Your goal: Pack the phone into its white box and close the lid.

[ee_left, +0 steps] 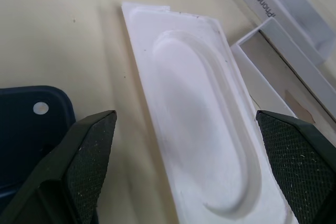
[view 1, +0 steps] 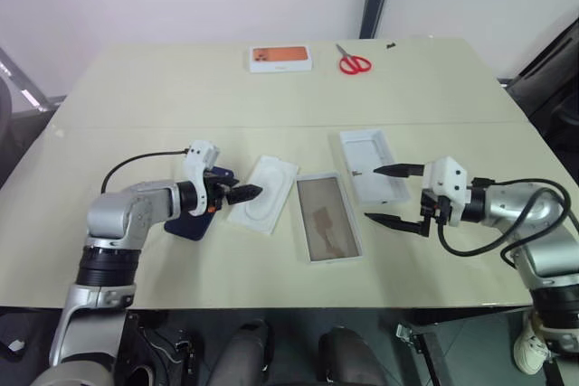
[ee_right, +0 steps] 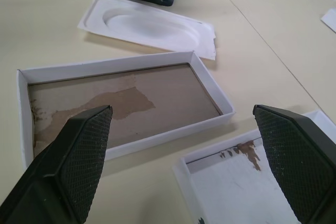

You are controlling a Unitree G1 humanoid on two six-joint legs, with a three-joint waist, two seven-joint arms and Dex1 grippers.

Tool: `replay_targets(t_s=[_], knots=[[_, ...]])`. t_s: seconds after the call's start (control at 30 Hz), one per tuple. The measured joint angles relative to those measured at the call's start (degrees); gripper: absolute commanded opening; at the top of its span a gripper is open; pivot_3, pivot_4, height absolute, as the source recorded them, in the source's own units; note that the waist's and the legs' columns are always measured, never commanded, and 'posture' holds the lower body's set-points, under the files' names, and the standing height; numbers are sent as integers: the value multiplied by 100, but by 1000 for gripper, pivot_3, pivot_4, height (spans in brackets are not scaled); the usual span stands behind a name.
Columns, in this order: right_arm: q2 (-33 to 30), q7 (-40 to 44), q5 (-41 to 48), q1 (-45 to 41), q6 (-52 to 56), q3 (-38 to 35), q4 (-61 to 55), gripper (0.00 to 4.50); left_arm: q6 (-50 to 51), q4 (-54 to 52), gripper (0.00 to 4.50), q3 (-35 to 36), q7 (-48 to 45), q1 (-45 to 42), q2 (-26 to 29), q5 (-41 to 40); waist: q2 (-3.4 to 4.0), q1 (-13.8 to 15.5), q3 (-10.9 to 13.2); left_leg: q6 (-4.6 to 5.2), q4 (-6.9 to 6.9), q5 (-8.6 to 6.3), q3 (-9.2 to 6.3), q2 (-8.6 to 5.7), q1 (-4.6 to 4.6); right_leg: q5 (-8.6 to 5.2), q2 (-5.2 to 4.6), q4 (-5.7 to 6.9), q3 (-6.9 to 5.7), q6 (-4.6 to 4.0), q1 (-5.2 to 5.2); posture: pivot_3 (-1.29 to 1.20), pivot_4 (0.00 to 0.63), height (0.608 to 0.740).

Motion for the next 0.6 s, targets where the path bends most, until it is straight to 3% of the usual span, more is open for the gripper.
replay_targets(t_s=[0.33, 0.43, 0.5, 0.6], knots=[[2, -138, -34, 76, -5, 0, 0, 4499, 1105, -58, 4479, 208, 621, -339, -301, -188, 1, 17, -1, -1, 5, 0, 0, 0, 1, 0, 1, 0, 0, 0, 3, 0, 150, 734], [4, -154, -37, 76, -4, 0, -1, 4500, 1205, 23, 3703, 302, 728, -382, -375, -224, 2, 19, -1, -2, 7, 1, 0, 0, 2, 0, 1, 1, 0, 0, 4, 0, 150, 734], [5, -168, -37, 76, -3, 2, -1, 4500, 1256, 115, 2752, 370, 776, -382, -410, -225, 1, 20, -1, -2, 8, 1, 0, 0, 2, 0, 0, 0, 0, 0, 5, 0, 150, 734], [5, -196, -38, 76, -3, 3, -3, 4500, 1284, 151, 2752, 376, 798, -370, -424, -248, 1, 31, -1, -7, 10, 4, -1, -1, 2, 0, 0, 0, -1, 0, 8, 0, 150, 734]])
